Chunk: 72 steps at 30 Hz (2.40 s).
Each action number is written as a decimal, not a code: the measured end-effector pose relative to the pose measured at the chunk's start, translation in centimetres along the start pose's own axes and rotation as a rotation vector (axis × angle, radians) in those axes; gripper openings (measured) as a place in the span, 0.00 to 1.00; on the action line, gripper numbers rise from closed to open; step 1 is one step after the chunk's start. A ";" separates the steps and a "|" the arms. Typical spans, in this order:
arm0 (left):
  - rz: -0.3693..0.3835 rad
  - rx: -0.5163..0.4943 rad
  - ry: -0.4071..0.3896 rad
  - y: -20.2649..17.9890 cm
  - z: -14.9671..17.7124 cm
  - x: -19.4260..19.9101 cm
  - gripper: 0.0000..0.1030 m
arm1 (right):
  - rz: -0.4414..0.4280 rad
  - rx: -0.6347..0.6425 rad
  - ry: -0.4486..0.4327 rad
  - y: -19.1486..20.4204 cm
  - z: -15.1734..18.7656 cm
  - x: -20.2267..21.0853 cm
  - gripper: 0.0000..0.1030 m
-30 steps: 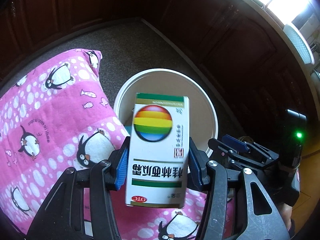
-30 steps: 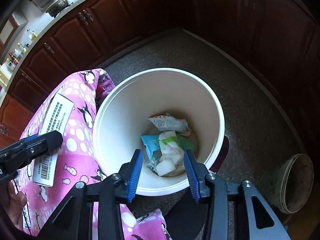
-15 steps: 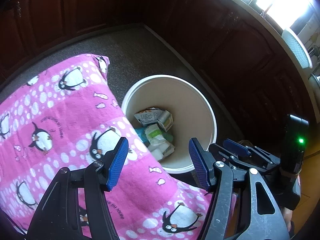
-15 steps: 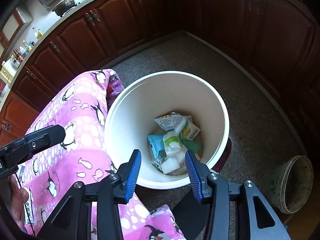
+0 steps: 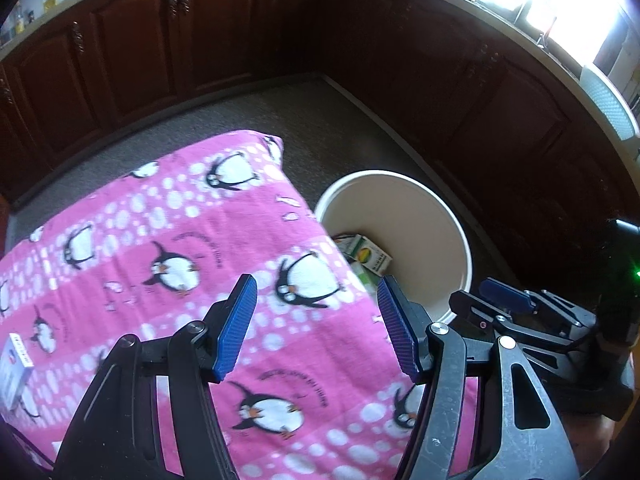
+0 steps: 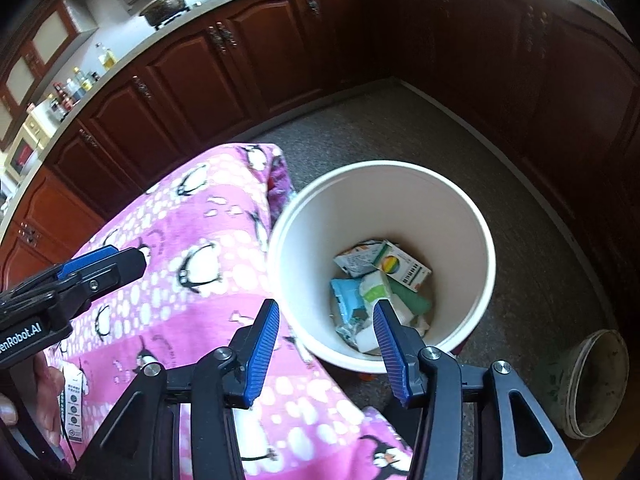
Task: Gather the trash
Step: 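Move both open tools back over the table toward the remaining boxes, then grasp the white tablet box with the left tool while the right tool grasps the milk carton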
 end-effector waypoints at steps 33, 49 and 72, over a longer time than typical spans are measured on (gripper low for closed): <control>-0.192 0.150 -0.064 16.0 10.2 14.5 0.60 | -0.173 0.335 0.005 19.4 5.8 3.8 0.56; -0.363 0.164 0.104 26.3 14.9 14.9 0.60 | -0.265 0.469 0.131 27.7 9.8 2.8 0.58; -0.391 0.123 0.095 27.5 13.4 14.2 0.19 | -0.350 0.507 0.216 32.8 10.9 1.6 0.62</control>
Point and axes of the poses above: each gripper's, at about its wrist camera, not at the fingertips, and x roughly against the way its jaws point, y to its left, z to its underside, the point moved 1 cm from there along -x, roughly the way its jaws point, and after that the axes turned 13 degrees about z, right-handed, at the moved point
